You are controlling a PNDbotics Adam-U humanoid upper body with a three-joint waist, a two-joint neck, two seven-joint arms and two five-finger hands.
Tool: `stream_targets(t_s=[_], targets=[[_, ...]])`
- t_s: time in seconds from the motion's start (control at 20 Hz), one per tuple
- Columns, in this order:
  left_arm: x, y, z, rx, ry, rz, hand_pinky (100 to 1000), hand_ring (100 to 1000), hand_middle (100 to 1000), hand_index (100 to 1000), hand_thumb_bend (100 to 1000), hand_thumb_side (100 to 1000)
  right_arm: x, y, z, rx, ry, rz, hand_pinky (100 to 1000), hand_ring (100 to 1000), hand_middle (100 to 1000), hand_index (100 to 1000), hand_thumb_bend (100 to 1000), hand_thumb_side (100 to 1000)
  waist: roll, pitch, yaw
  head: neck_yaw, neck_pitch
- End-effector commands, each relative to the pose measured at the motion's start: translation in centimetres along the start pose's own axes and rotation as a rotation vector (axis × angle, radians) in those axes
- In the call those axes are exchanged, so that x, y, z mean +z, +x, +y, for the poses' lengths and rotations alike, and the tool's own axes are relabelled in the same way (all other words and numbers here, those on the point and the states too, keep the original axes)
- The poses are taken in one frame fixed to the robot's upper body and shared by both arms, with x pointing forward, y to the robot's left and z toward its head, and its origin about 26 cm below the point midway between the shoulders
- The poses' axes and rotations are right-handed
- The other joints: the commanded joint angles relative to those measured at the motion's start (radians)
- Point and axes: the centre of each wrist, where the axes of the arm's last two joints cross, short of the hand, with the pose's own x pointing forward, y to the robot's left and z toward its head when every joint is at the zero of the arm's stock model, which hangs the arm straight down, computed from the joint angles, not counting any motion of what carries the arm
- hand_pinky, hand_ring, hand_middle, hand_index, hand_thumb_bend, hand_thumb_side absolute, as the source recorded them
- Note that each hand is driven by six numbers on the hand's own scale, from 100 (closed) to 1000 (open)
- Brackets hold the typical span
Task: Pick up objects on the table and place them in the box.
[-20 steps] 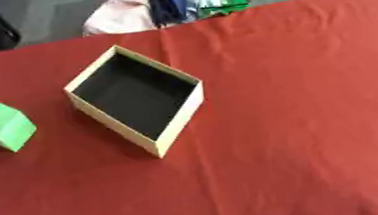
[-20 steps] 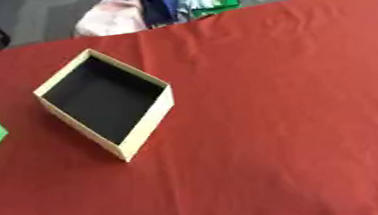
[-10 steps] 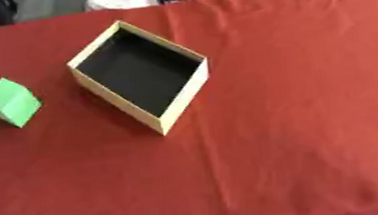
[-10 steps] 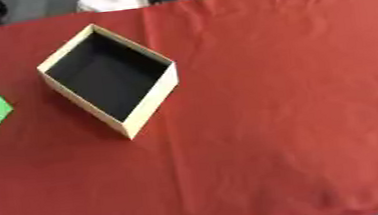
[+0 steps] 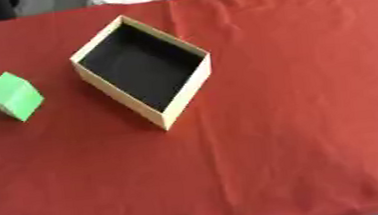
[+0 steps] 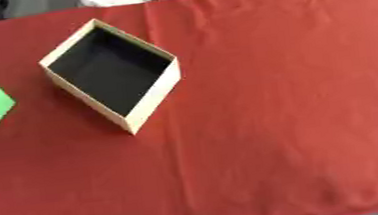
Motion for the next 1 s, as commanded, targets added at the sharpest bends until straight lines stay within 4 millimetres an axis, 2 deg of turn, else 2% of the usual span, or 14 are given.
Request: stream_targets(t_s=[0.05, 0.15, 0.3, 0.5, 0.6, 0.8, 1.0], targets=[[-0.5, 0.3, 1.5, -0.078, -0.01, -0.038, 799, 756, 769, 887, 214, 100, -0.6, 0.4, -0.7, 0.01, -0.025, -0.027, 809, 789, 812, 813, 100, 208, -0.017, -0.034, -0.001, -0.023, -0.002], [-0.7, 0.0, 1.6, -0.103, -0.029, -0.042, 806, 767, 780, 892, 227, 100, -0.6, 0.4, -0.7, 0.01, -0.025, -0.027, 809, 789, 812, 813, 100, 208, -0.017, -0.033, 0.0, -0.023, -0.005], [-1.1, -0.6, 1.8, -0.163, -0.082, -0.064, 831, 819, 830, 920, 314, 100, -0.6, 0.4, -0.7, 0.011, -0.023, -0.028, 809, 789, 812, 813, 100, 209, -0.017, -0.033, 0.002, -0.019, -0.007], [-1.8, -2.0, 2.1, -0.281, -0.172, -0.088, 853, 856, 867, 940, 387, 100, -0.6, 0.4, -0.7, 0.011, -0.02, -0.03, 809, 789, 812, 813, 100, 209, -0.015, -0.034, 0.004, -0.003, -0.009], [-2.2, -2.7, 2.2, -0.33, -0.214, -0.09, 860, 870, 878, 943, 413, 104, -0.6, 0.5, -0.6, 0.01, -0.017, -0.031, 809, 789, 812, 813, 100, 209, -0.014, -0.035, 0.004, 0.021, -0.011], [-2.9, -4.1, 2.3, -0.409, -0.272, -0.075, 866, 885, 888, 948, 487, 130, -0.7, 0.5, -0.6, 0.009, -0.014, -0.035, 809, 789, 812, 813, 100, 209, -0.011, -0.035, 0.005, 0.103, -0.019], [-3.6, -5.2, 2.4, -0.464, -0.341, -0.072, 877, 898, 896, 953, 555, 180, -0.6, 0.6, -0.6, 0.009, -0.01, -0.035, 809, 789, 812, 813, 100, 209, -0.01, -0.034, 0.006, 0.127, -0.025]])
